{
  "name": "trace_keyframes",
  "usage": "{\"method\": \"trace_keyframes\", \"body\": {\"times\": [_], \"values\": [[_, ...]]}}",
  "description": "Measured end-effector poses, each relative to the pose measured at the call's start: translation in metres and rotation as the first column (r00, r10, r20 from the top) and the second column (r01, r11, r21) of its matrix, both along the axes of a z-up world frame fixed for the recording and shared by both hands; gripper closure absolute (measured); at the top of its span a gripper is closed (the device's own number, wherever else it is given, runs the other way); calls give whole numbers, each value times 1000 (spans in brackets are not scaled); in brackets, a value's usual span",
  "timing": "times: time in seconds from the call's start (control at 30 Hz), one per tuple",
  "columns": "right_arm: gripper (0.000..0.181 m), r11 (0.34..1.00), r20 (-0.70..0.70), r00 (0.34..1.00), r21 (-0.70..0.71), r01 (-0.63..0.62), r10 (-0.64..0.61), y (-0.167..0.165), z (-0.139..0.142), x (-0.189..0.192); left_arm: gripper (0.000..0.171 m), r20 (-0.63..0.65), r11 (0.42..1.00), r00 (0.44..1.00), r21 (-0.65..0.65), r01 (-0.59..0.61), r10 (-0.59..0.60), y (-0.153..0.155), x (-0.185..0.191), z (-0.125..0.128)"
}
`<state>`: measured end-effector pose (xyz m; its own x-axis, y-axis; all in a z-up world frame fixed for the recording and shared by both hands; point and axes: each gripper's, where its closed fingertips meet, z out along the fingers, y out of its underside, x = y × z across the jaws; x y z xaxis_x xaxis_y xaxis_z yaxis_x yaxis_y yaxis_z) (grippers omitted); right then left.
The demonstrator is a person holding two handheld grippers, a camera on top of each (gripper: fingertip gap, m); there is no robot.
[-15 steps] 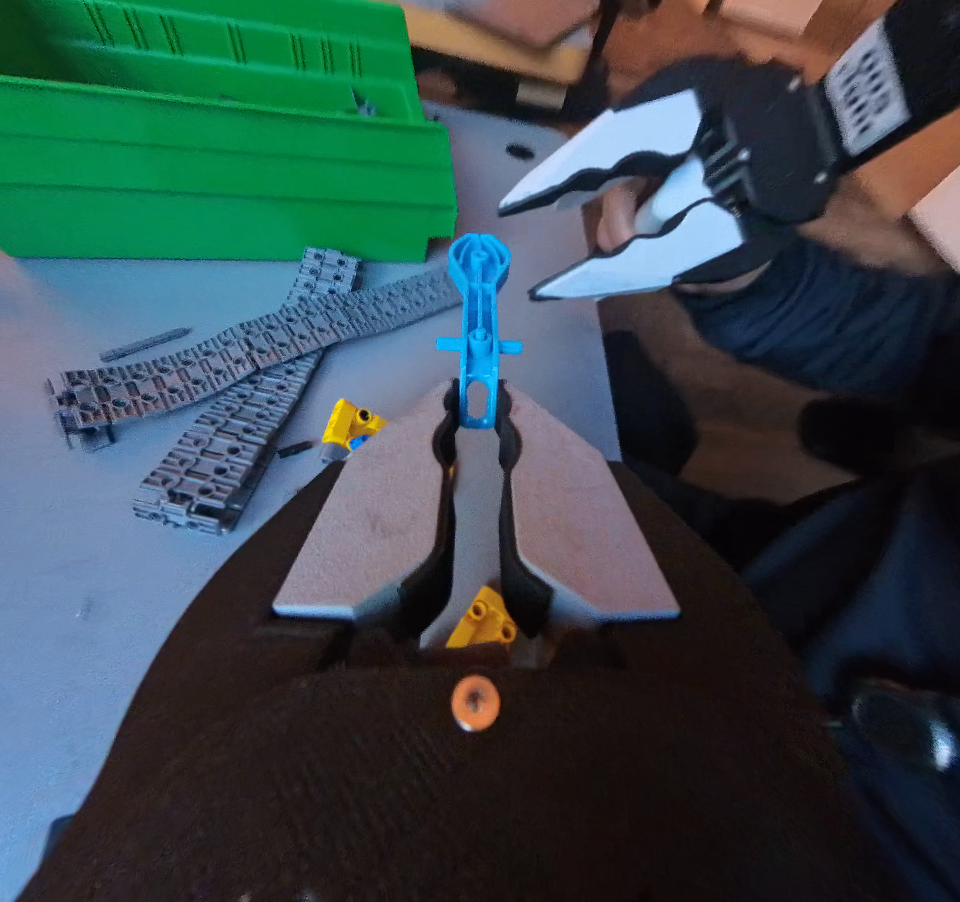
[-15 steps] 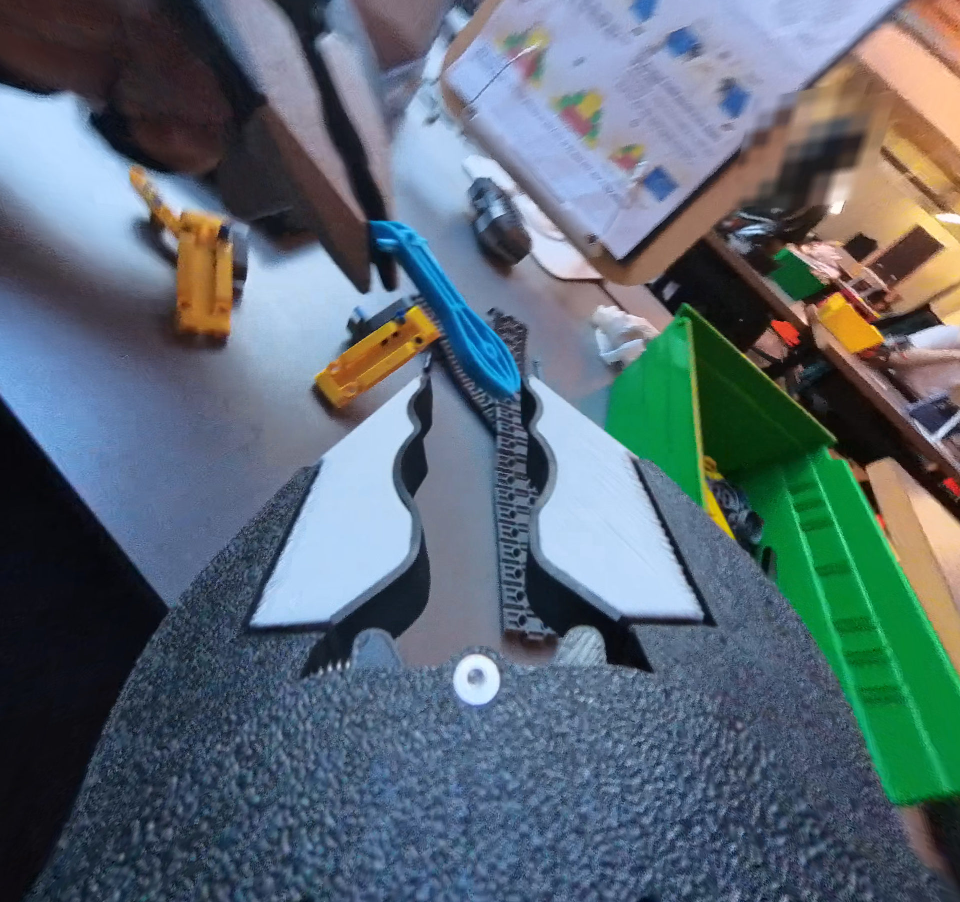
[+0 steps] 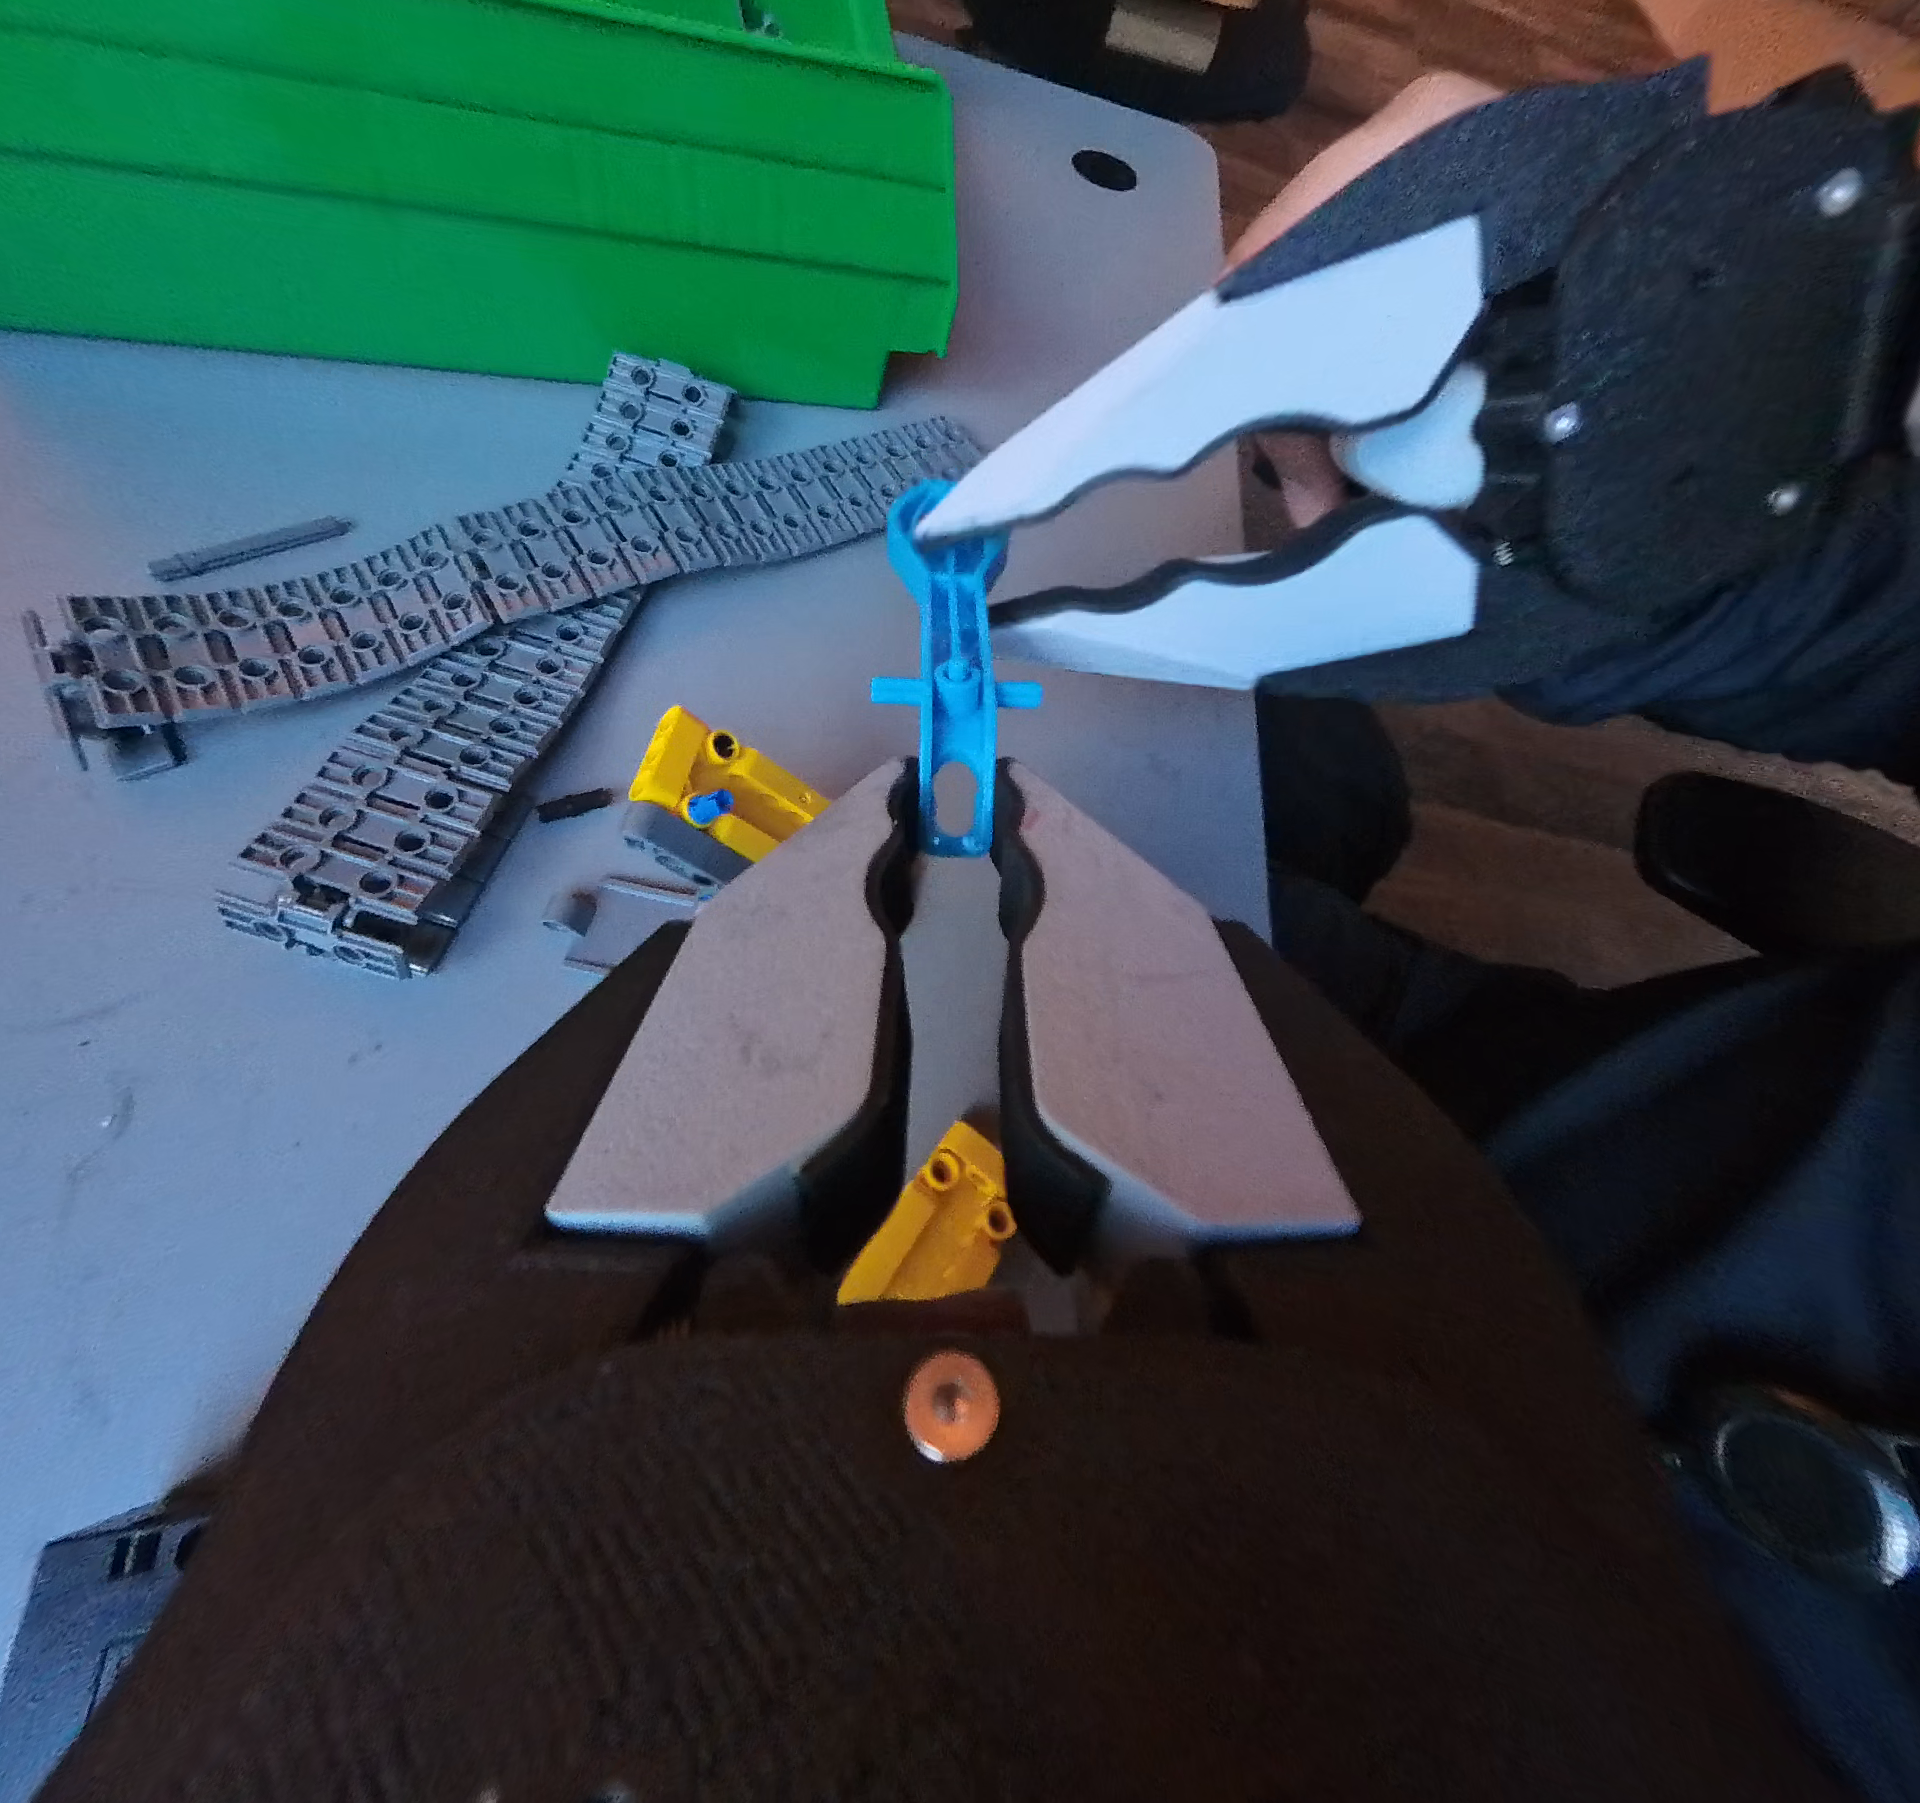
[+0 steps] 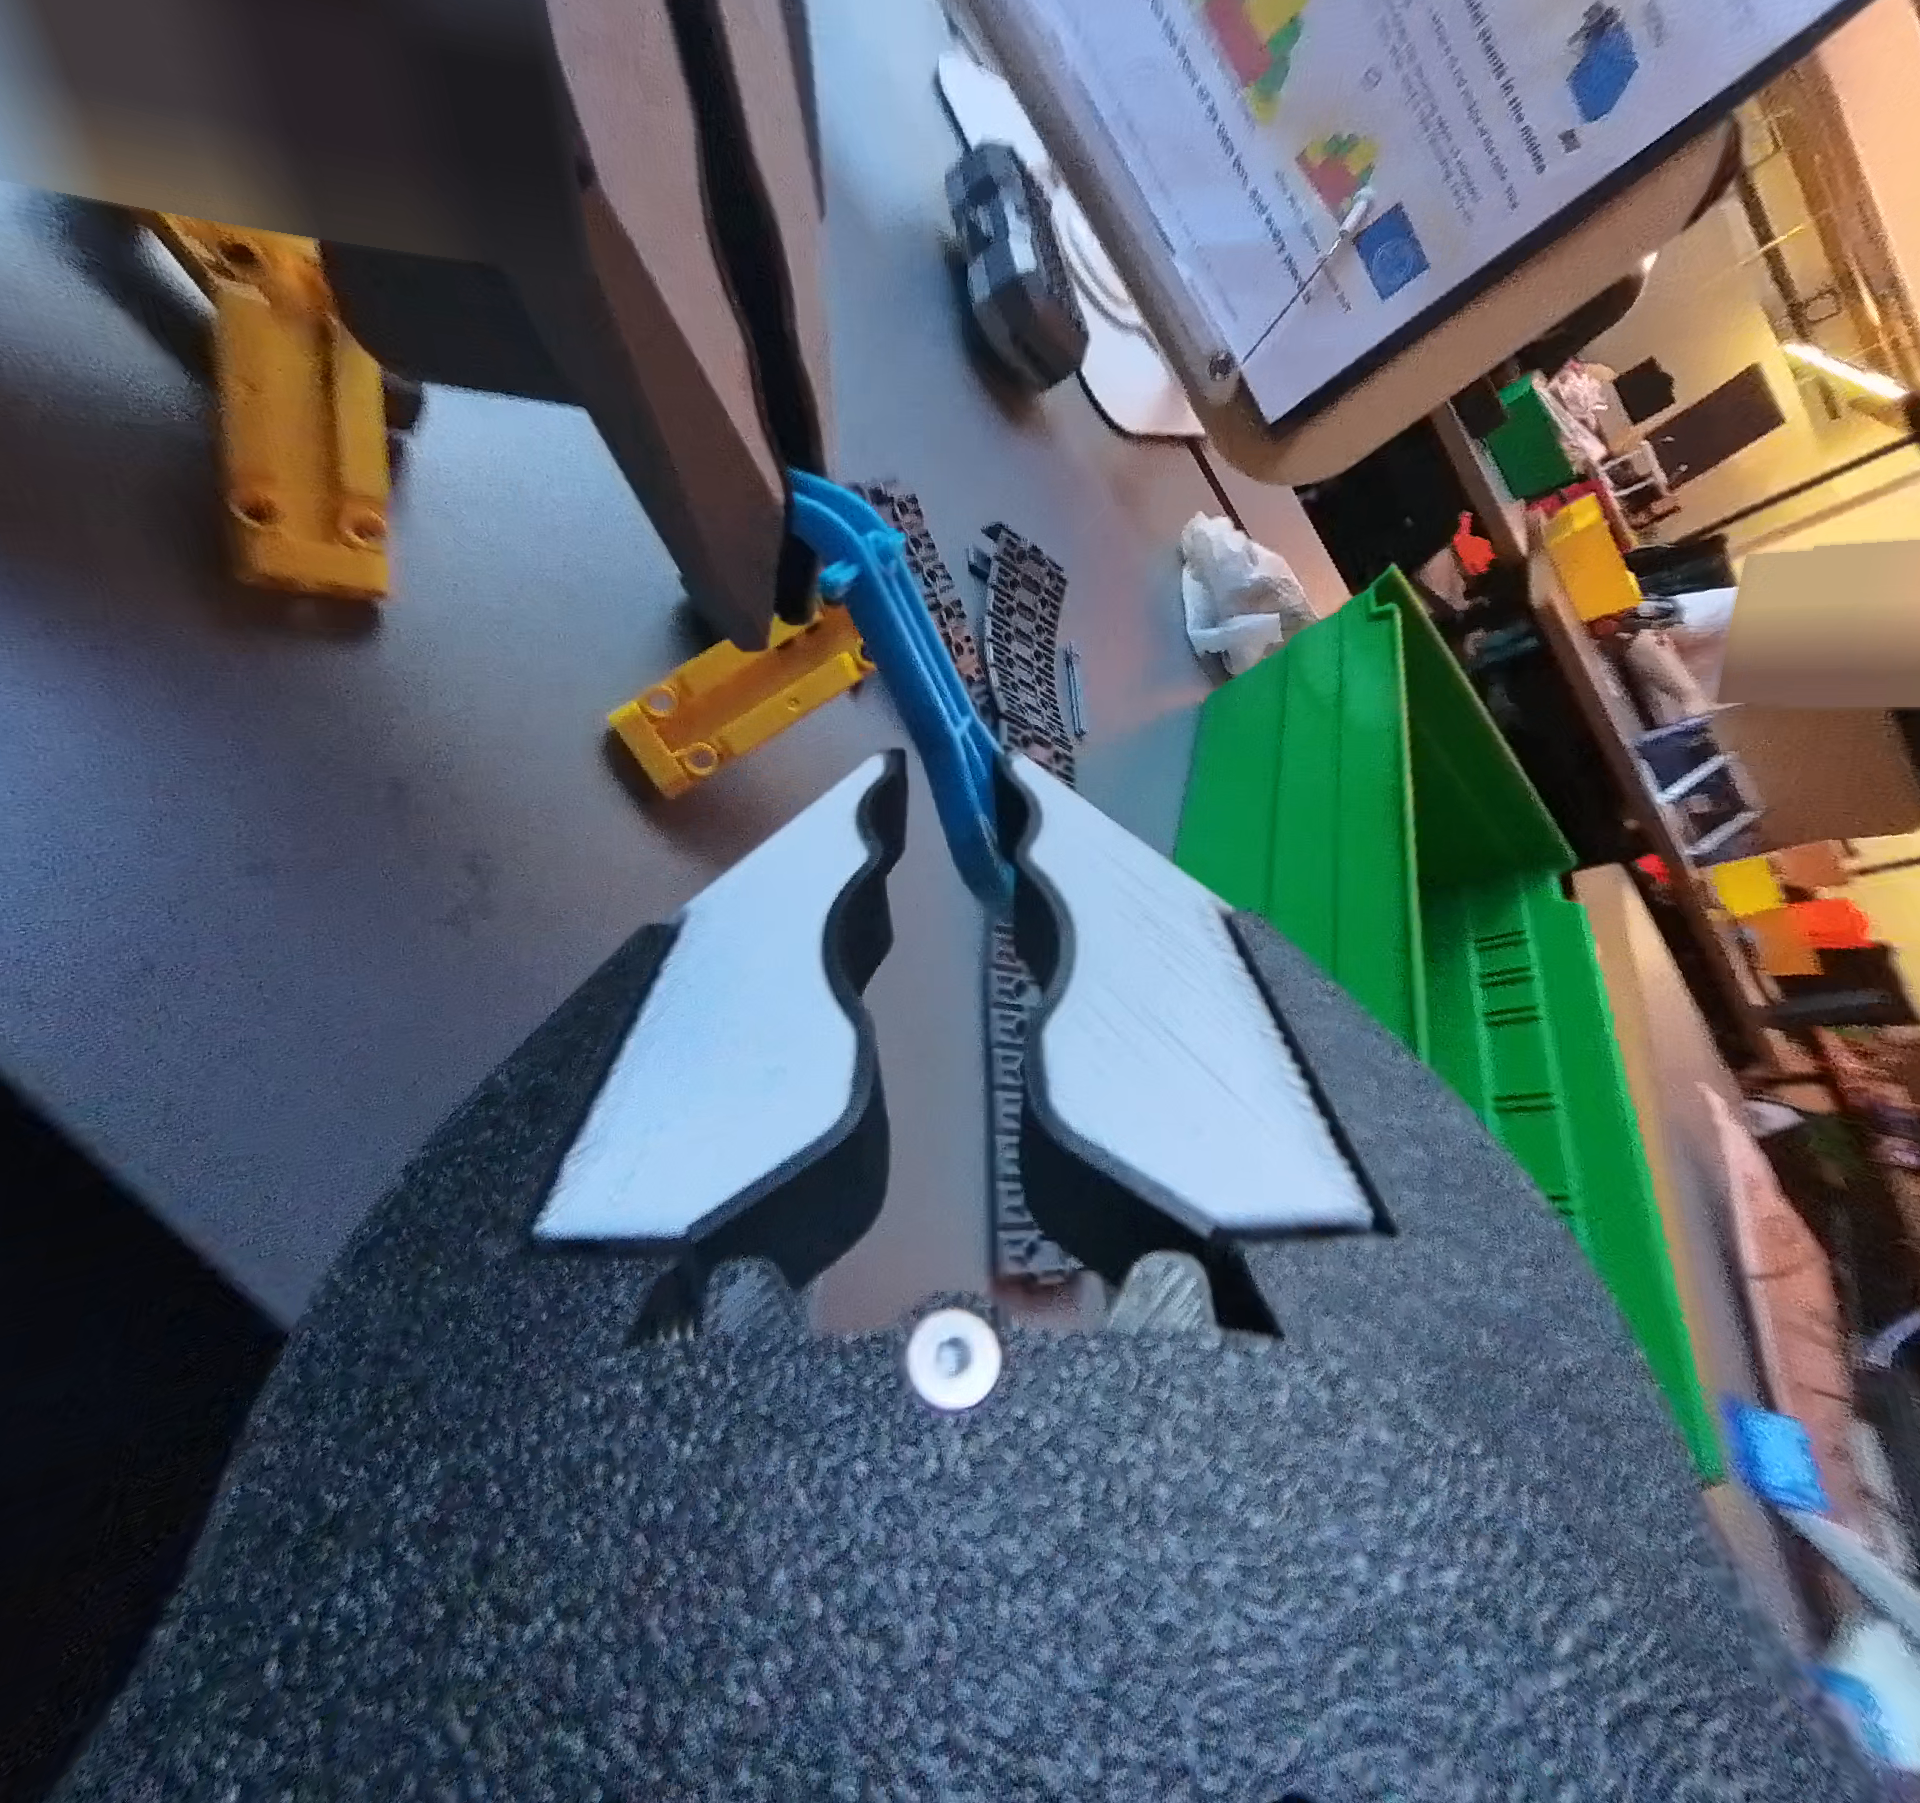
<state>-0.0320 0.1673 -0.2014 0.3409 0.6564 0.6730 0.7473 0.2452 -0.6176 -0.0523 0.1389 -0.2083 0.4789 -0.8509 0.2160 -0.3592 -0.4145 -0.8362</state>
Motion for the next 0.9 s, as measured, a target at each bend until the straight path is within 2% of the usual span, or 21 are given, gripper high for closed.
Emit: {"method": "trace_keyframes", "body": {"times": [0.1,0.2,0.27,0.3,0.33,0.37,0.43,0.5,0.57,0.63,0.7,0.9], "values": [[174,1000,20,1000,-20,2,-1,7,-3,-5,161,-2,1000,1000,19,-10,10,3,-1,10],[175,991,-121,991,-126,37,-52,18,-1,-1,160,36,1000,999,-11,18,-17,1,-4,21],[175,954,-314,945,-299,-4,-94,23,1,4,147,-25,999,999,21,-35,36,15,-21,16],[175,911,-457,883,-401,-95,-109,20,8,4,142,-75,998,995,32,-61,63,23,-30,8],[175,852,-596,793,-476,-221,-127,16,18,3,132,-121,998,990,10,-68,69,28,-37,-3],[175,790,-711,689,-501,-353,-143,11,30,4,122,-160,997,986,-47,-64,55,29,-41,-14],[176,721,-841,516,-459,-520,-163,7,47,9,120,-181,988,983,-150,-32,5,27,-39,-31],[179,681,-882,448,-418,-601,-147,-2,52,9,128,-173,984,985,-176,-6,-25,27,-33,-39],[175,663,-905,412,-375,-648,-109,-12,56,6,131,-195,983,980,-182,6,-42,32,-28,-46],[180,665,-905,416,-367,-651,-92,-16,54,4,135,-206,975,976,-220,29,-75,33,-23,-53],[175,660,-896,433,-383,-646,-96,-17,50,5,150,-152,967,980,-242,86,-125,29,-13,-49],[175,644,-916,382,-367,-671,-123,-19,53,18,155,-149,962,965,-204,182,-214,10,-6,-42]]}}
